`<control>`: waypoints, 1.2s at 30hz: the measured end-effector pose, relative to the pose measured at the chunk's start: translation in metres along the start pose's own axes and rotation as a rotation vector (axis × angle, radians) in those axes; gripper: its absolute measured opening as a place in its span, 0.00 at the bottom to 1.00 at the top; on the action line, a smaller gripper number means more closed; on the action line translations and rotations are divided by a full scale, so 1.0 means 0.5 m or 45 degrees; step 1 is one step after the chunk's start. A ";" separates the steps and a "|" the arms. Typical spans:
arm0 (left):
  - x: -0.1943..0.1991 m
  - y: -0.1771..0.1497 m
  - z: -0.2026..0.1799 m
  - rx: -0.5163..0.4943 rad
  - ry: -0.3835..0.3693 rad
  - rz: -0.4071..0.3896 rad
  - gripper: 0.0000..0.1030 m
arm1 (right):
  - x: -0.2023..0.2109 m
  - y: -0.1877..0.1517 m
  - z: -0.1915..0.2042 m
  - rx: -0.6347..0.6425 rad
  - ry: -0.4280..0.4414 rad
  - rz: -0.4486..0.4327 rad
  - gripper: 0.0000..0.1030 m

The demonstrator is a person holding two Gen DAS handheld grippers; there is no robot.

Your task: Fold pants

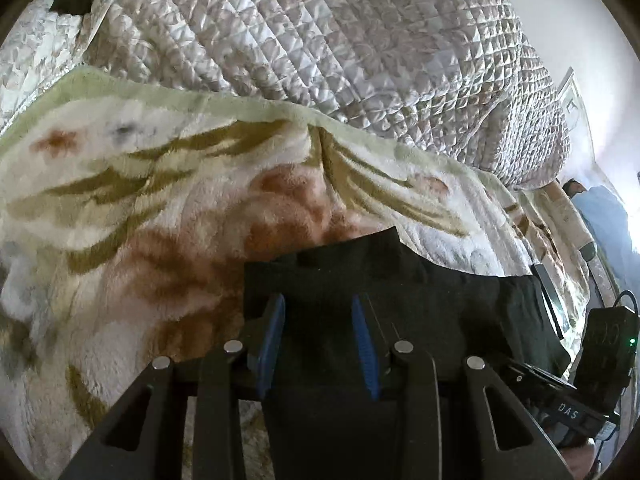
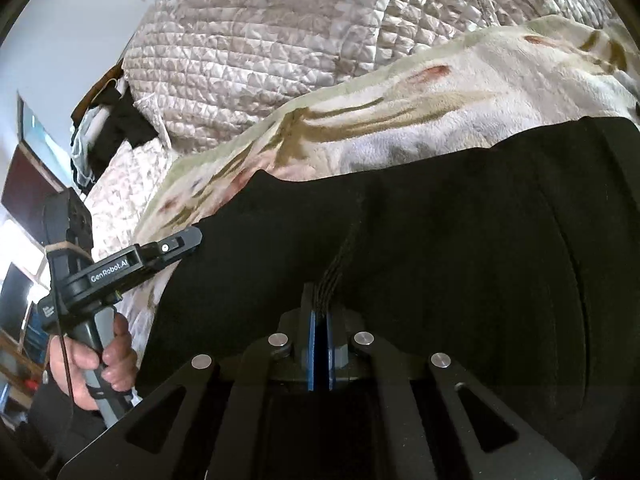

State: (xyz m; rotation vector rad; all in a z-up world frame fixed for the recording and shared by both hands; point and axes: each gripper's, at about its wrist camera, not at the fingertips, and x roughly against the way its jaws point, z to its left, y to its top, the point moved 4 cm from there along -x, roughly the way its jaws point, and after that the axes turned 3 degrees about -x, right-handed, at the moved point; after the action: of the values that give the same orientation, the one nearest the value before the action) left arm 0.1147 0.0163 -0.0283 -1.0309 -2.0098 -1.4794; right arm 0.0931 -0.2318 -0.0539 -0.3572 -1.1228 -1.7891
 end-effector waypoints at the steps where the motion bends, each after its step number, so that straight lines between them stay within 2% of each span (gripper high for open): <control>1: 0.004 0.002 0.000 0.002 0.010 0.000 0.36 | 0.001 0.001 -0.001 -0.008 0.003 -0.002 0.02; 6: 0.035 0.023 -0.032 -0.071 0.008 -0.091 0.36 | 0.012 0.005 0.005 0.004 -0.010 -0.033 0.03; 7: 0.027 0.026 -0.033 -0.083 0.032 -0.080 0.36 | 0.018 0.007 0.005 0.006 -0.013 -0.050 0.03; 9: -0.017 0.022 -0.016 -0.058 0.079 0.025 0.36 | 0.024 0.010 0.003 0.006 -0.022 -0.068 0.03; 10: -0.034 0.018 -0.005 -0.049 0.090 0.046 0.36 | 0.026 0.011 0.001 0.008 -0.035 -0.071 0.03; 15: -0.002 0.012 -0.017 -0.070 0.115 -0.010 0.36 | 0.046 0.010 -0.005 0.023 -0.097 -0.093 0.04; 21: 0.068 -0.053 -0.034 -0.070 0.101 -0.052 0.36 | 0.084 -0.022 0.040 0.161 -0.101 -0.123 0.04; 26: 0.109 -0.133 -0.048 -0.111 0.099 -0.045 0.36 | 0.062 -0.096 0.042 0.207 -0.125 0.013 0.06; 29: 0.117 -0.169 -0.050 -0.145 0.125 -0.034 0.36 | 0.072 -0.102 0.039 0.213 -0.120 -0.010 0.06; 36: 0.124 -0.205 -0.055 -0.194 0.157 -0.040 0.36 | 0.080 -0.115 0.046 0.261 -0.165 -0.028 0.06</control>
State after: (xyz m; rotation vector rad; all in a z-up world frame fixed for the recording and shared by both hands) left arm -0.0059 -0.0059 -0.0374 -0.9461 -1.8596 -1.6918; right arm 0.0199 -0.2290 -0.0461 -0.3423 -1.3931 -1.6705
